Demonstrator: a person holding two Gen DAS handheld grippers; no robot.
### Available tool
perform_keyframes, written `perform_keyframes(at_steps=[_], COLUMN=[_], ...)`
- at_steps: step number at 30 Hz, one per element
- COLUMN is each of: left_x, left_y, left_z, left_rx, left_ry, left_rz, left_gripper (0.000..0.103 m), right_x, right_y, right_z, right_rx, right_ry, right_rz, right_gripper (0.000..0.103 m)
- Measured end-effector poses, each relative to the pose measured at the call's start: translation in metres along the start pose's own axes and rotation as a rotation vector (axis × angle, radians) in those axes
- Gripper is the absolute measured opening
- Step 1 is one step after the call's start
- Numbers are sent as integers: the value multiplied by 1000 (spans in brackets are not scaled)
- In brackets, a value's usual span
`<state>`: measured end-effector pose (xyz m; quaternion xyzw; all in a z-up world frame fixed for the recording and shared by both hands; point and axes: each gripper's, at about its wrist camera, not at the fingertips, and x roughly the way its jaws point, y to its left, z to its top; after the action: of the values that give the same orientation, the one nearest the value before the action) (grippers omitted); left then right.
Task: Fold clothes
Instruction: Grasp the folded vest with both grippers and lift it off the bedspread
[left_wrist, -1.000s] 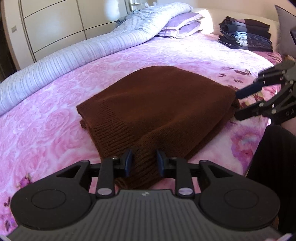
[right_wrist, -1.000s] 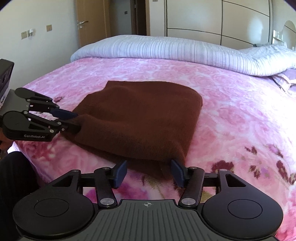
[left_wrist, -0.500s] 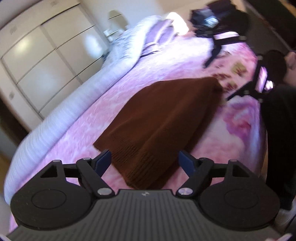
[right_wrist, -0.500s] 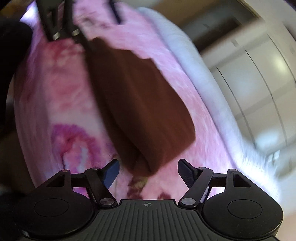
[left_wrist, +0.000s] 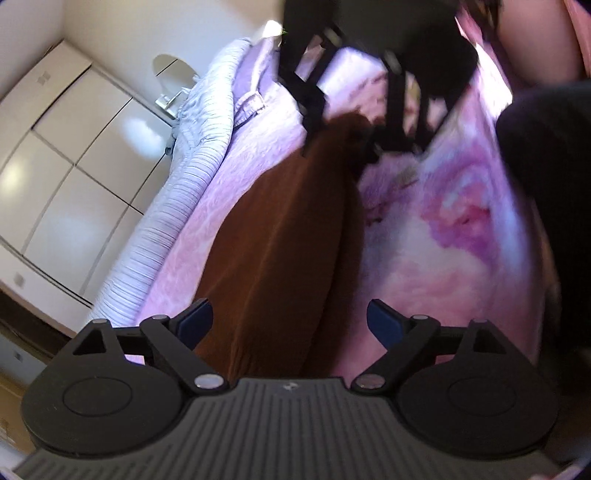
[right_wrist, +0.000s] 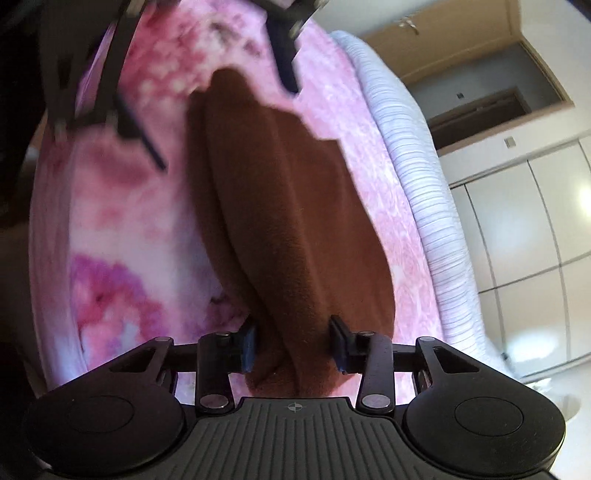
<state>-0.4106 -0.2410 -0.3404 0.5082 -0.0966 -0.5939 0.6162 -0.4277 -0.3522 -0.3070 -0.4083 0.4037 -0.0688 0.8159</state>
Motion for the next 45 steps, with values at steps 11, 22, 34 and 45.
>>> perform_keyframes(at_steps=[11,22,34,45], left_x=[49,58,56,23], left_y=[8,34,5,28], left_z=[-8,-11,-18,-10], left_rx=[58,-83,235,272], left_ry=[90,100,102,33], left_rz=[29,-88,3,27], left_gripper=[41,38,37,20], right_x=[-10,33,54,19], right_y=[-3,60,49,27], right_z=[9,11,-1,18], right_rx=[90,-65,-132,-96], right_ry=[-32,15,93,75], right_rz=[34,-115,-182,-199], right_gripper=[45,70,38,35])
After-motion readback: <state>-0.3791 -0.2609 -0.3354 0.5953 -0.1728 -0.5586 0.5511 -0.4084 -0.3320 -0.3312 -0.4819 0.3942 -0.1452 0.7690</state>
